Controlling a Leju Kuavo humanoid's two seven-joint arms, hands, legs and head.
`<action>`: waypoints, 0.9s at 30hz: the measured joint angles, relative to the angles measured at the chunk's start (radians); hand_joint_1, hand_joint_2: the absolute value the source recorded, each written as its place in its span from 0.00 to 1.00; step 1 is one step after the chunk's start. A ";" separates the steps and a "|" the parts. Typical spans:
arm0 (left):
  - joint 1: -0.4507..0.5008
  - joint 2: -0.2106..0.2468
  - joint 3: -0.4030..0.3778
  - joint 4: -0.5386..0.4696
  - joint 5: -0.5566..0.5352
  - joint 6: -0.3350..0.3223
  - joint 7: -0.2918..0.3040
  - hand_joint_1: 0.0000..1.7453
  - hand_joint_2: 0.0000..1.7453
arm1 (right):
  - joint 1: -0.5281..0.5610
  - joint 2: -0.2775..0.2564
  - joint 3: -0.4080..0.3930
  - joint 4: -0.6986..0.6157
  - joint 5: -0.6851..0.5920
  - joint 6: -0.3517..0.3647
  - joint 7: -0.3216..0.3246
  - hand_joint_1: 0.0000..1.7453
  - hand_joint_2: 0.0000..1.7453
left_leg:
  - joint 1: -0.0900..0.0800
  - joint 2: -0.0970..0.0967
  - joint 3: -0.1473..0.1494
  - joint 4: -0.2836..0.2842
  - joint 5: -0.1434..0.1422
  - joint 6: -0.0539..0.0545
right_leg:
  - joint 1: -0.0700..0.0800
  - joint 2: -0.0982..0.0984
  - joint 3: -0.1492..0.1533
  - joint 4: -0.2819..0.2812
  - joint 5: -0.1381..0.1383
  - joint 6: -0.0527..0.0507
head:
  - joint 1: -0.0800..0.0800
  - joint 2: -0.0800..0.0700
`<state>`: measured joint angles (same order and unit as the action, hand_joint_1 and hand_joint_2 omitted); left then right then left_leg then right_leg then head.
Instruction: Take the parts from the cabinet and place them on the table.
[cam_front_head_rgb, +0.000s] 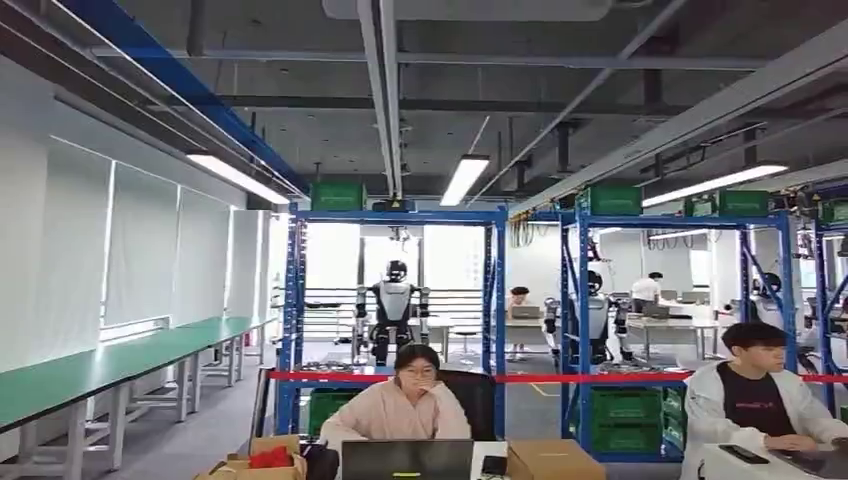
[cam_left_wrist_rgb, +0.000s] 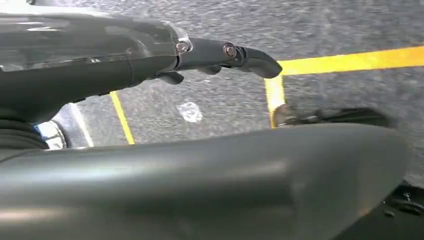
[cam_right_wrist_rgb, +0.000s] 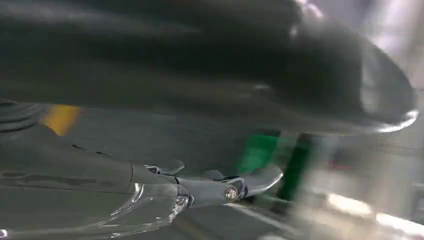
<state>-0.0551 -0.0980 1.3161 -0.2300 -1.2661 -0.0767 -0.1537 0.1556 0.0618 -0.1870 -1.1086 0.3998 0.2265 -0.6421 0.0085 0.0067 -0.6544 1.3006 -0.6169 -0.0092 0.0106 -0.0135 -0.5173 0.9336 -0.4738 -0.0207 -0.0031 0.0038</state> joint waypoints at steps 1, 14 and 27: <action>0.000 0.000 0.000 0.000 -0.002 0.000 -0.001 0.00 0.00 | -0.017 -0.002 -0.013 0.085 0.014 -0.027 -0.004 0.00 0.00 | 0.001 0.000 0.028 -0.023 0.045 -0.002 | -0.002 0.000 -0.025 0.013 0.007 0.004 | 0.000 0.000; -0.007 0.000 0.002 0.000 -0.027 -0.001 -0.004 0.00 0.00 | -0.147 -0.040 -0.176 0.729 0.080 -0.219 0.207 0.00 0.00 | -0.001 0.005 0.150 -0.318 0.094 0.059 | -0.013 0.008 -0.170 0.299 -0.171 0.069 | 0.000 0.000; -0.016 -0.002 0.002 0.000 -0.053 -0.006 0.002 0.00 0.00 | -0.181 -0.020 -0.306 0.876 0.073 -0.278 0.701 0.00 1.00 | -0.006 0.006 0.031 -0.253 0.087 0.013 | -0.003 0.002 0.114 -0.033 -0.056 -0.004 | 0.000 0.000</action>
<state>-0.0706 -0.0996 1.3184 -0.2300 -1.3195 -0.0824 -0.1514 -0.0257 0.0420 -0.4929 -0.2327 0.4726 -0.0519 0.0589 0.0023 0.0123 -0.6233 1.0479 -0.5303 0.0040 0.0080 -0.0116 -0.4036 0.9009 -0.5294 -0.0248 -0.0031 0.0038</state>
